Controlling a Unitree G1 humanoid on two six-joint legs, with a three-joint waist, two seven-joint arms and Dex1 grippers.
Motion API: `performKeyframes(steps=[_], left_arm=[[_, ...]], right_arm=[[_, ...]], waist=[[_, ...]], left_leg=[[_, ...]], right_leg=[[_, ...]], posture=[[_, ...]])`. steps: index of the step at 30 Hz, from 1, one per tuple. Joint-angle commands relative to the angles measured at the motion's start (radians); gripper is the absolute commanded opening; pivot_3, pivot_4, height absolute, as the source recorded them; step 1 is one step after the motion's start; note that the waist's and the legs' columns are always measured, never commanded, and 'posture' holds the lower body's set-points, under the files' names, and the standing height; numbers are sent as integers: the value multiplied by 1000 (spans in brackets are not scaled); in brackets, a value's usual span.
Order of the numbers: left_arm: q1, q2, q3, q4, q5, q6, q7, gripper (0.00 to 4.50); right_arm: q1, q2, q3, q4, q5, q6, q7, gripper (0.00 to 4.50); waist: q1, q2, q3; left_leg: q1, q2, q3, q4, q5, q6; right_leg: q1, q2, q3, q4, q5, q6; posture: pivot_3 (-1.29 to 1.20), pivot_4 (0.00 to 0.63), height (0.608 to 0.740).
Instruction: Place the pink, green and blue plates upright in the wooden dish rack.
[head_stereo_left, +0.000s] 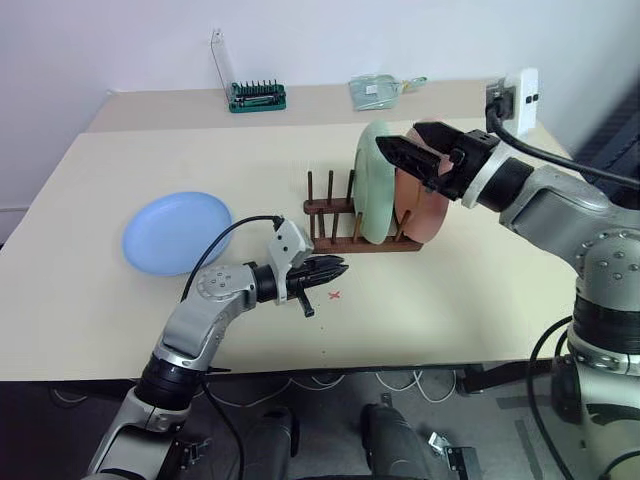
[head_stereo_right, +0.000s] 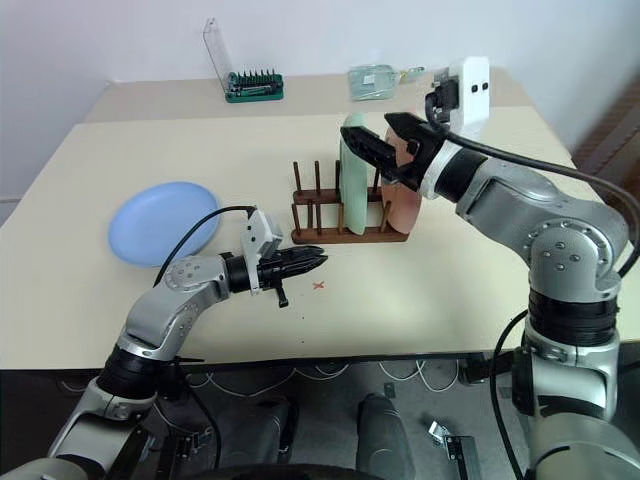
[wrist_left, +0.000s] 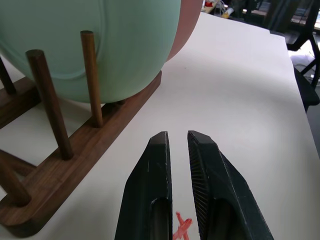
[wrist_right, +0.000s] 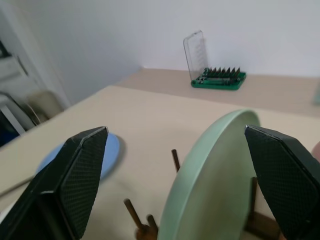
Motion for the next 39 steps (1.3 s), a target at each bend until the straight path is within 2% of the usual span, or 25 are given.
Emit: performKeyframes(steps=[1, 4, 6, 8, 10, 13, 19, 24, 29, 33, 37, 39], left_arm=[[-60, 4, 178, -8, -75, 10, 71, 1951], [-89, 34, 292, 17, -91, 6, 135, 3521], [-109, 72, 330, 51, -30, -18, 200, 4474], [-138, 99, 359, 98, 37, -32, 295, 4474], [-187, 118, 395, 175, 131, -33, 457, 4474], [-229, 185, 407, 265, 270, 128, 654, 4474], [-233, 153, 516, 250, 289, 354, 827, 4474], [-194, 90, 599, 208, 263, 523, 881, 4474], [-191, 58, 629, 190, 258, 604, 898, 4474], [-214, -11, 725, 199, 251, 651, 972, 4474], [-228, -46, 759, 192, 228, 656, 975, 4474], [-235, -75, 776, 170, 219, 636, 992, 3981]], right_arm=[[-41, -127, 88, -92, -235, -154, 208, 4500], [-24, -189, 221, -68, -475, -313, 321, 4500], [-30, -166, 239, -23, -532, -358, 351, 4500], [-37, -133, 234, 7, -550, -375, 372, 4500], [-38, -110, 228, 24, -573, -399, 404, 4500], [-47, -79, 225, 48, -603, -420, 439, 4500], [-46, -44, 233, 74, -660, -452, 501, 4500], [-50, -19, 221, 84, -690, -452, 523, 4500], [-50, -5, 219, 87, -713, -449, 536, 4500], [-50, 5, 215, 89, -728, -446, 541, 4500], [-49, 12, 212, 87, -738, -444, 544, 4500], [-51, 15, 210, 87, -743, -443, 541, 4500]], waist=[[0, 0, 0], [-5, -1, 0], [-6, -1, 0], [-1, -1, 0], [3, -2, 1], [4, -5, 2], [5, -5, 2], [1, -5, 2], [2, -6, 2], [3, -6, 2], [2, -6, 2], [3, -6, 2]], left_leg=[[-1, 0, 0, 0, 0, 0], [-1, 0, 0, 0, 0, 0], [0, 1, 1, 0, 0, 0], [0, 1, 1, 0, 0, 0], [0, 0, 1, 0, 0, 0], [-1, 0, 0, 0, 0, -1], [-1, 0, -1, -1, 1, -1], [-1, 0, -1, -1, 1, -2], [-1, 0, -1, -1, 2, -3], [-2, 0, -1, -1, 2, -3], [-1, 0, -1, -1, 2, -4], [-1, 0, -1, -1, 2, -4]], right_leg=[[-1, 0, 0, 0, 0, 0], [-1, 1, 0, 0, 0, 0], [-1, 0, 0, 0, 0, 0], [-1, 0, 0, 0, 0, 0], [-1, 0, 0, 0, 0, 0], [-1, 0, 0, 0, 0, 0], [-3, 0, 0, 1, 0, 0], [-3, 0, 0, 1, 0, 0], [-4, 0, 0, 2, 1, 0], [-4, 0, 0, 2, 1, 0], [-4, 0, 0, 2, 1, 0], [-4, 0, 0, 2, 1, 0]], posture=[[0, 150, 740], [0, 150, 740], [0, 150, 740], [0, 150, 740], [0, 150, 740], [0, 150, 740], [0, 150, 740], [0, 150, 740], [0, 150, 740], [0, 150, 740], [0, 150, 740], [0, 150, 740]])
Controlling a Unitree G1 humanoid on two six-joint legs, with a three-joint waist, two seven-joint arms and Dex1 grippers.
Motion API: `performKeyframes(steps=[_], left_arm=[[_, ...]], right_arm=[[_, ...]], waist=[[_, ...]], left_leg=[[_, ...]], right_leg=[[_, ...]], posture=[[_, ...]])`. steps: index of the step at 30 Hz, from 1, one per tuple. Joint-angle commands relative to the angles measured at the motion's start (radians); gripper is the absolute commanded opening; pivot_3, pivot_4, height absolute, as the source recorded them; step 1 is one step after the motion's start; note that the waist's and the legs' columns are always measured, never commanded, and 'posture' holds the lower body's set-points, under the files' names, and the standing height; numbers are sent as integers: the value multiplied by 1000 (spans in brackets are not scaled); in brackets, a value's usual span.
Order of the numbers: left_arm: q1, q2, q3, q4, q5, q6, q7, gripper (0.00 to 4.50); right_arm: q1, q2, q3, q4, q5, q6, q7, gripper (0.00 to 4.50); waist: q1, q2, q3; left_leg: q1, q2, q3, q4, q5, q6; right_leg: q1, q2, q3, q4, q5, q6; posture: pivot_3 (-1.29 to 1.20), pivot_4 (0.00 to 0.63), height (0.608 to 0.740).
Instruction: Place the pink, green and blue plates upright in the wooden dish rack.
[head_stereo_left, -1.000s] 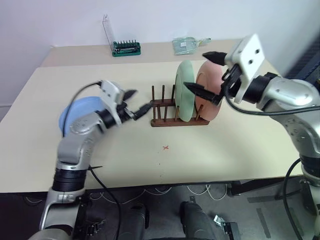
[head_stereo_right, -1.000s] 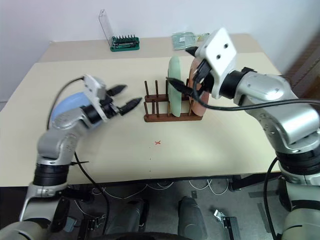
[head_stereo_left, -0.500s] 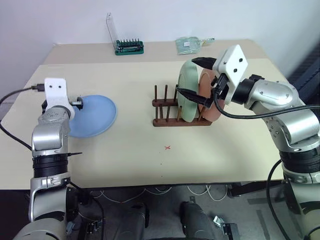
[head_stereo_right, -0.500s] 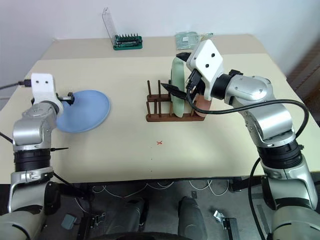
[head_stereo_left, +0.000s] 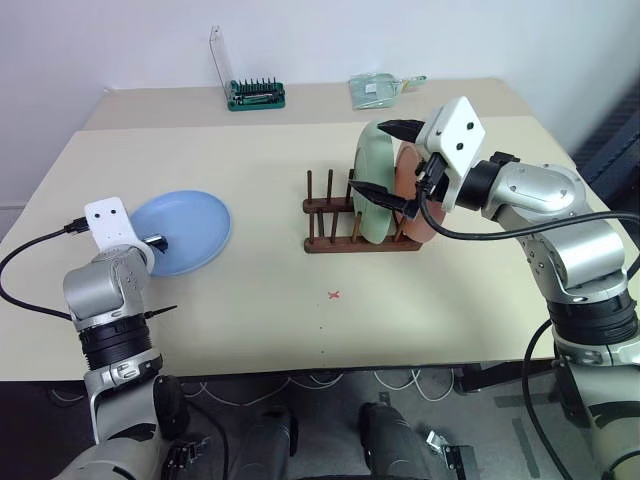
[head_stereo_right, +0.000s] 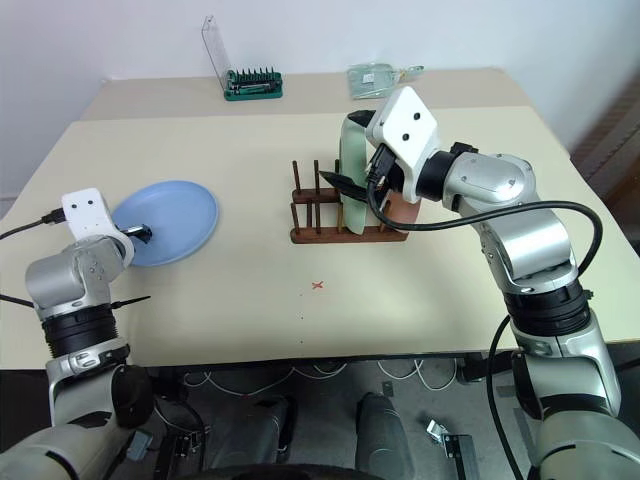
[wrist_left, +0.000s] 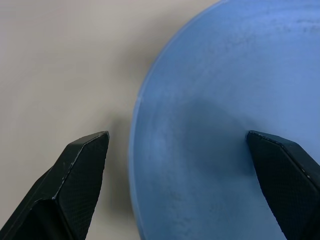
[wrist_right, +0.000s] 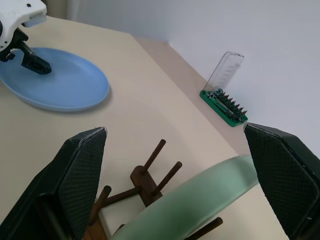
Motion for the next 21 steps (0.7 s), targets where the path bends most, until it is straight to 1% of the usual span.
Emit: performKeyframes(steps=[1, 3, 7, 8, 9, 10, 12, 14, 15, 18, 21], left_arm=[[-20, -29, 27, -51, -16, -13, 29, 3680], [-24, -41, 34, -56, -14, -19, 43, 2788], [-29, -55, 45, -54, -17, -35, 67, 694], [-36, -64, 53, -49, -21, -49, 75, 273], [-53, -83, 71, -43, -47, -102, 68, 49], [-78, -112, 89, -52, -85, -180, 55, 49], [-119, -143, 62, -79, -131, -343, -6, 49], [-128, -148, 29, -86, -134, -428, -32, 49], [-145, -156, 1, -90, -129, -480, -37, 49], [-185, -168, -118, -94, -87, -637, -64, 49], [-200, -183, -199, -101, -71, -698, -77, 49]], right_arm=[[-26, 8, -38, -21, -10, -12, -1, 4500], [-24, 9, -41, -23, -14, -11, 1, 4500], [-22, 9, -43, -26, -21, -9, 3, 4500], [-21, 9, -43, -27, -24, -10, 4, 4500], [-19, 7, -41, -28, -30, -12, 4, 4500], [-17, 4, -37, -29, -39, -19, 6, 4500], [-14, -7, -14, -31, -75, -51, 18, 4500], [-13, -11, 0, -30, -102, -76, 30, 4500], [-17, -8, 20, -28, -134, -111, 33, 4500], [-50, 18, 91, -7, -238, -230, 41, 4500], [-93, 50, 164, 40, -346, -343, 37, 4500]], waist=[[0, 0, 0], [1, 0, 0], [1, 0, 0], [2, 0, 0], [4, 0, 0], [5, 0, 0], [10, -2, 0], [10, -4, 1], [7, -4, 1], [0, -5, 1], [-4, -4, 1]], left_leg=[[0, 0, 0, 0, 0, 0], [0, 0, 0, 0, 0, 0], [0, 0, 0, 0, 0, 0], [0, 0, 0, 0, 0, 0], [0, 0, 0, 0, 0, 0], [0, 0, 0, 0, 0, -1], [0, 0, 0, 1, 1, -1], [0, 0, 0, 1, 1, -3], [0, 0, 0, 1, 3, -5], [0, 0, 1, 0, 3, -6], [0, 0, 2, 0, 3, -6]], right_leg=[[0, 0, 0, 0, 0, 0], [0, 0, 0, 0, 0, 0], [0, 0, 0, 0, 0, 0], [0, 0, 0, 0, 0, 0], [0, 0, 0, 0, 0, 0], [1, 0, 0, 0, 0, 0], [2, 0, 0, -1, 0, 0], [1, -1, 0, -1, 0, 0], [1, -1, 0, -1, 0, 0], [1, -1, 0, -2, 0, 0], [0, -1, 0, -1, 0, 0]], posture=[[0, 150, 740], [0, 150, 740], [0, 150, 740], [0, 150, 740], [0, 150, 740], [0, 150, 740], [0, 150, 740], [0, 150, 740], [0, 150, 740], [0, 150, 740], [0, 150, 740]])
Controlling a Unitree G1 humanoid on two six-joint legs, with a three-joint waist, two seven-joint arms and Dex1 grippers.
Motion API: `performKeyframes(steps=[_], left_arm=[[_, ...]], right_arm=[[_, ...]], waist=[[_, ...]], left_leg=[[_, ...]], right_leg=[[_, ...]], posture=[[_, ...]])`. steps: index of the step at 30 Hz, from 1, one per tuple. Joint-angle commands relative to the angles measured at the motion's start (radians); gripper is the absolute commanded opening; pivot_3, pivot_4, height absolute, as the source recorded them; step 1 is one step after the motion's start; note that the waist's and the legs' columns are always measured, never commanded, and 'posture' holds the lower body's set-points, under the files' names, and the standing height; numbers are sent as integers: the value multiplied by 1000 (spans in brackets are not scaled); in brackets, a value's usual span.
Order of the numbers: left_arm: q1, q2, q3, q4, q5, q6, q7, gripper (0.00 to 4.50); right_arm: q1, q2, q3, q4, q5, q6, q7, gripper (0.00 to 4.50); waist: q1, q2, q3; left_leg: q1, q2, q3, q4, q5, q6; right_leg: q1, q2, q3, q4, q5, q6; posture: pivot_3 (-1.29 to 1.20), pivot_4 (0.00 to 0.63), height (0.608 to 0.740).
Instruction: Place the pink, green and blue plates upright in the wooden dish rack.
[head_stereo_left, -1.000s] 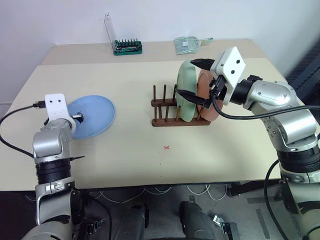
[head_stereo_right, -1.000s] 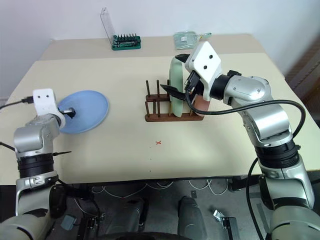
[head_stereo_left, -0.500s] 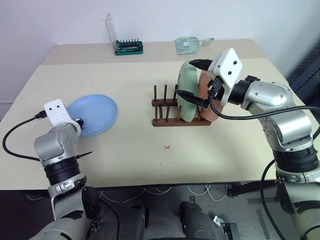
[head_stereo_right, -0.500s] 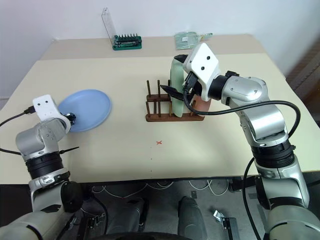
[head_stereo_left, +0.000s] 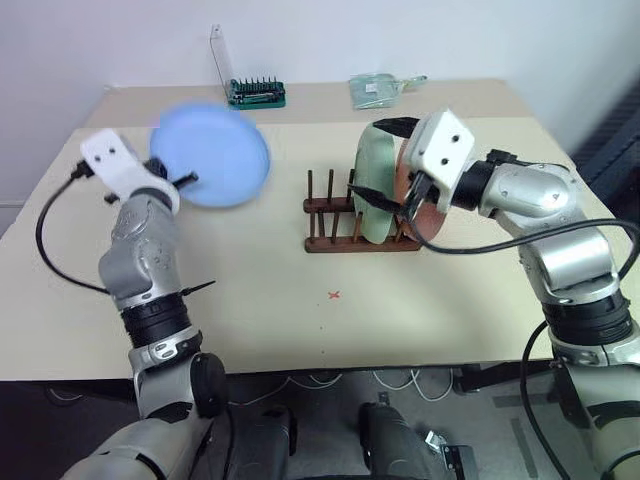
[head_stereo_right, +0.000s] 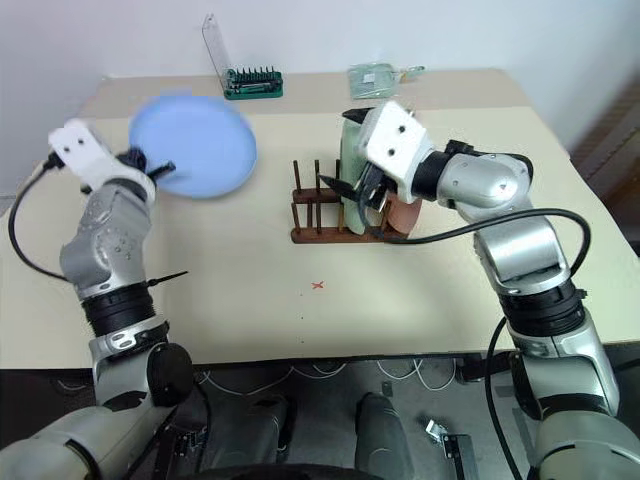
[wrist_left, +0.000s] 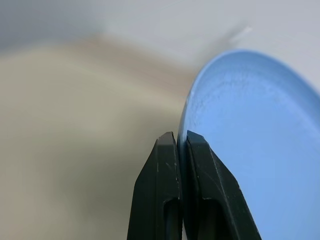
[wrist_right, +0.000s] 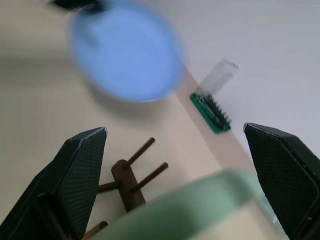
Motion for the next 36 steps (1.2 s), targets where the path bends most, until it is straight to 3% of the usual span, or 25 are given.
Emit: performKeyframes(steps=[1, 7, 17, 20, 27, 33, 36], left_arm=[[-22, -1, -111, -57, 26, -100, -37, 49], [-11, -15, -203, -108, 22, -136, -58, 49], [15, -32, -225, -241, -33, -84, -55, 49], [24, -33, -225, -263, -39, -77, -52, 0], [18, -29, -216, -265, -34, -78, -39, 0], [11, -31, -207, -246, -41, -91, -38, 0], [-2, -20, -185, -218, -5, -132, 4, 1008]], right_arm=[[-74, 40, 66, 37, -133, -156, -10, 4500], [-155, 153, 184, 171, -305, -327, -34, 4500], [-242, 212, 218, 475, -538, -480, -180, 4500], [-255, 222, 215, 519, -573, -497, -206, 3641], [-258, 238, 205, 521, -591, -518, -213, 42], [-249, 242, 195, 492, -600, -532, -225, 42], [-247, 247, 187, 482, -587, -539, -224, 0]], waist=[[-2, 0, 0], [-4, 0, 0], [-1, 0, 0], [-3, 0, 0], [-3, 0, 0], [-3, 0, 0], [-4, 0, 0]], left_leg=[[0, 0, 0, 0, 0, 0], [0, 0, 0, 0, 0, 0], [0, 0, 0, 0, 1, -1], [0, 0, 0, -1, 1, -1], [0, 0, 0, 0, 1, -1], [0, 0, 0, 0, 1, -1], [0, 0, 0, -1, 1, -1]], right_leg=[[0, 0, 0, 0, 0, 0], [-1, 1, 1, 1, 0, 0], [-1, 1, 1, 1, 0, 0], [-1, 1, 1, 1, 0, 0], [-1, 1, 1, 1, 0, -1], [-1, 1, 1, 1, 0, -1], [-1, 1, 1, 1, 0, -1]], posture=[[0, 150, 740], [0, 150, 740], [0, 150, 740], [0, 150, 740], [0, 150, 740], [0, 150, 740], [0, 150, 740]])
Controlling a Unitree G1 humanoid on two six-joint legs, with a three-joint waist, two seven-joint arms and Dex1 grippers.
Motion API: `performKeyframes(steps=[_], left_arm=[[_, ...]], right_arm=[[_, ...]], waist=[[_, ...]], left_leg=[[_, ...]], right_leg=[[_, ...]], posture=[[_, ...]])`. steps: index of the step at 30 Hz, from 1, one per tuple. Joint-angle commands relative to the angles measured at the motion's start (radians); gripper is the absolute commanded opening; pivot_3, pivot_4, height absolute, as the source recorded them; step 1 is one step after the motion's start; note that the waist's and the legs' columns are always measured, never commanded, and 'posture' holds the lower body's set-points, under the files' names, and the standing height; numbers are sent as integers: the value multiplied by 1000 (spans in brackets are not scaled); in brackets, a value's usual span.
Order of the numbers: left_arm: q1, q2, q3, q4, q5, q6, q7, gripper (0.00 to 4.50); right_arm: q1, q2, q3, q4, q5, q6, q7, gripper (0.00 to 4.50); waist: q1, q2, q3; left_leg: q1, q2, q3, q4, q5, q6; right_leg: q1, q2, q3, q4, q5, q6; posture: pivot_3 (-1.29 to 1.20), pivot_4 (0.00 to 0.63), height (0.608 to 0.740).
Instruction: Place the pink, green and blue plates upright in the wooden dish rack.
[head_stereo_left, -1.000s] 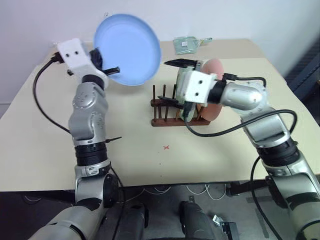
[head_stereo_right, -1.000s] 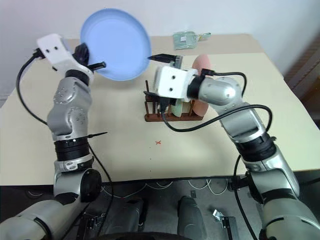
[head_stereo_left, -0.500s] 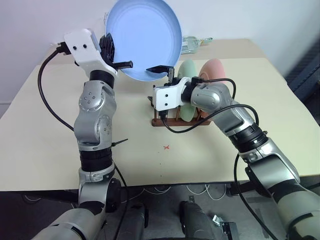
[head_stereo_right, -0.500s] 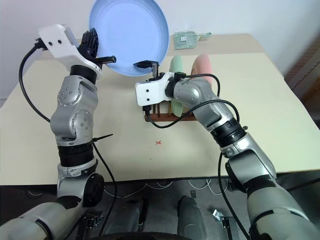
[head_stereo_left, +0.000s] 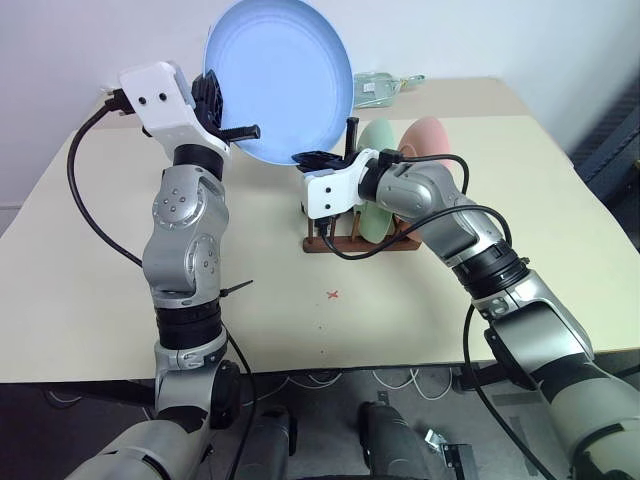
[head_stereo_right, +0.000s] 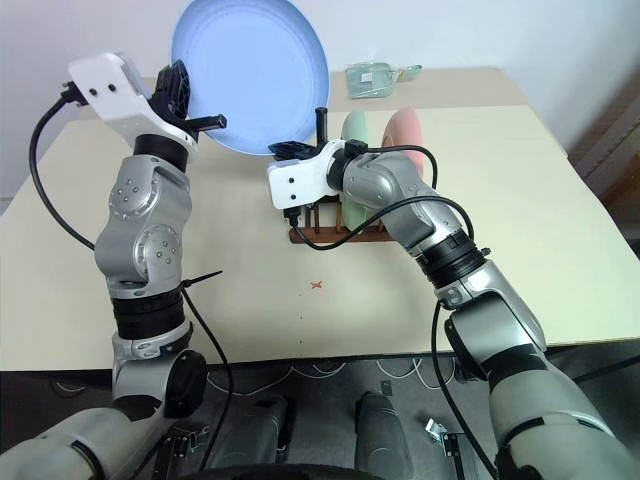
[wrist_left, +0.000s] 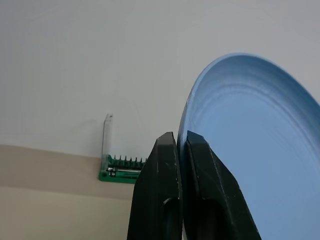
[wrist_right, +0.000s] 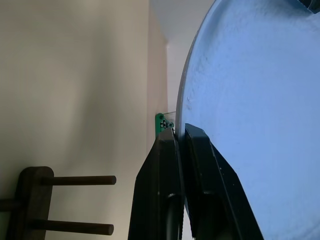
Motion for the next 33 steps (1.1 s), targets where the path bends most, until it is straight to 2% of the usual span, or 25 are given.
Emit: performKeyframes(steps=[1, 5, 14, 20, 24, 29, 33], left_arm=[[-45, 25, 31, 11, 44, -69, 58, 1431], [-66, 67, 101, 70, 110, -117, 184, 3487], [-29, 183, 188, 138, 156, -194, 234, 3487], [51, 240, 165, 182, 120, -203, 91, 3487], [163, 261, 109, 189, 7, -169, -160, 3487], [258, 297, 48, 147, -59, -162, -352, 3487], [315, 333, 2, 108, -117, -133, -501, 3487]], right_arm=[[-12, 15, -41, -57, 22, -16, -9, 0], [-6, 30, -52, -70, 54, -15, 2, 0], [-20, 81, -105, -77, 152, 9, 19, 0], [-6, 155, -202, -158, 362, 131, 84, 0], [32, 207, -376, -390, 793, 534, 170, 0], [74, 209, -485, -512, 1052, 835, 127, 0], [110, 271, -577, -557, 1279, 1058, 2, 0]], waist=[[0, 0, 0], [-4, 0, 0], [-1, 0, 0], [-2, 0, 0], [1, 0, 0], [0, 0, 0], [-7, 0, 0]], left_leg=[[0, 0, 0, 0, 0, 0], [0, 0, 0, -1, 0, 0], [0, 0, 0, 0, 0, -1], [0, 0, -1, 0, 0, -1], [0, 0, -2, -1, 0, -1], [0, 0, -3, -1, -2, 4], [0, 1, -2, -2, -2, 4]], right_leg=[[0, 0, 0, 0, 0, 0], [-1, 0, 0, 0, 0, 0], [-1, 0, 0, 0, 0, 0], [-1, 0, 0, 1, 0, 0], [0, 0, 0, 1, 0, 0], [-1, 1, 0, 2, 1, -1], [-4, 1, 0, 4, 1, -2]], posture=[[0, 150, 740], [0, 150, 740], [0, 150, 740], [0, 150, 740], [0, 150, 740], [0, 150, 740], [0, 150, 740]])
